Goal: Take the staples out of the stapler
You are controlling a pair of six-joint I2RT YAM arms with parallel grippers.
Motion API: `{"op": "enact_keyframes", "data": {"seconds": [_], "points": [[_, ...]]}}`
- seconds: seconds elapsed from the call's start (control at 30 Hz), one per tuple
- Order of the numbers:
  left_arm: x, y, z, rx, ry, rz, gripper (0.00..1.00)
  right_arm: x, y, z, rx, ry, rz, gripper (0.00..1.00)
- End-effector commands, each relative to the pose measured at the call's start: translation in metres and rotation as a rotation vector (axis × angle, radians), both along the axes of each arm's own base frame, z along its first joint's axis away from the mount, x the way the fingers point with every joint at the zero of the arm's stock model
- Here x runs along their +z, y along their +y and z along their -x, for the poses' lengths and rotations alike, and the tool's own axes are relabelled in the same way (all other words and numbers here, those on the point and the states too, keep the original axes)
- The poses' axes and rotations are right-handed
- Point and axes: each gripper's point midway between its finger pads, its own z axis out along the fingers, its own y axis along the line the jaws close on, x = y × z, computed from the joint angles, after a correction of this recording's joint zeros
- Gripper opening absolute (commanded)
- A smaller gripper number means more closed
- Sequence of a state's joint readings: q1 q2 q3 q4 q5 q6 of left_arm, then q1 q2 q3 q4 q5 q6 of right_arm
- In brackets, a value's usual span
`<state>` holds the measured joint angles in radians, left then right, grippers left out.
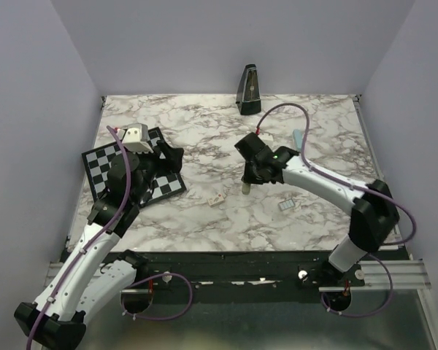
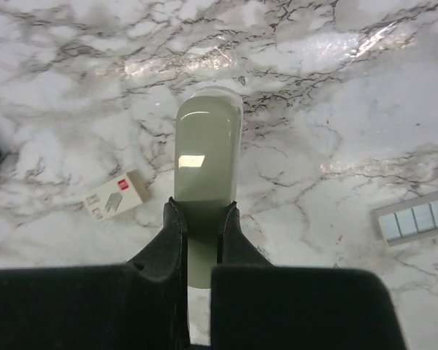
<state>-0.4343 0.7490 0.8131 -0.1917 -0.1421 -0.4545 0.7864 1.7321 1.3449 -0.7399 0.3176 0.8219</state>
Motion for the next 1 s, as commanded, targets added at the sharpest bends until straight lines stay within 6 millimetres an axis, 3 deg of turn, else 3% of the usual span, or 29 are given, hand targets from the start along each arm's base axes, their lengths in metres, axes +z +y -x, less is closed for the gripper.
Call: {"op": "enact_keyframes", "data": {"seconds": [0.0, 0.1, 0.13, 0.2, 0.27, 0.33, 0.37, 0.4, 0.5, 0.6, 0.77, 0.97], "points": [[-0.010, -0.033, 0.011, -0.161, 0.093, 0.081, 0.78, 0.064, 0.000, 0.004, 0.136, -0.205, -0.124, 0.01], [-0.022, -0.061, 0.018, -0.287, 0.179, 0.159, 0.72, 0.089, 0.002, 0.019, 0.192, -0.267, -0.239, 0.01], [-0.027, -0.069, 0.021, -0.331, 0.198, 0.179, 0.71, 0.109, 0.004, 0.022, 0.207, -0.320, -0.298, 0.01], [-0.025, -0.093, 0.027, -0.462, 0.219, 0.248, 0.70, 0.115, 0.008, 0.033, 0.252, -0.327, -0.368, 0.01], [-0.022, -0.107, 0.028, -0.537, 0.209, 0.292, 0.70, 0.136, 0.011, 0.043, 0.280, -0.380, -0.470, 0.01], [-0.032, -0.122, 0.033, -0.613, 0.273, 0.335, 0.70, 0.152, 0.013, 0.047, 0.285, -0.432, -0.546, 0.01], [-0.025, -0.128, 0.033, -0.647, 0.251, 0.355, 0.69, 0.167, 0.012, 0.054, 0.303, -0.468, -0.594, 0.01], [-0.028, -0.134, 0.033, -0.669, 0.264, 0.367, 0.69, 0.160, 0.010, 0.057, 0.312, -0.472, -0.600, 0.01], [-0.023, -0.147, 0.037, -0.713, 0.243, 0.398, 0.69, 0.177, 0.009, 0.063, 0.325, -0.537, -0.669, 0.01], [-0.024, -0.160, 0.040, -0.736, 0.237, 0.391, 0.69, 0.181, 0.007, 0.066, 0.323, -0.557, -0.692, 0.01], [-0.025, -0.171, 0.049, -0.784, 0.224, 0.408, 0.67, 0.183, 0.006, 0.067, 0.317, -0.563, -0.706, 0.01], [-0.043, -0.179, 0.051, -0.788, 0.258, 0.376, 0.65, 0.184, 0.006, 0.066, 0.304, -0.562, -0.717, 0.01]]}}
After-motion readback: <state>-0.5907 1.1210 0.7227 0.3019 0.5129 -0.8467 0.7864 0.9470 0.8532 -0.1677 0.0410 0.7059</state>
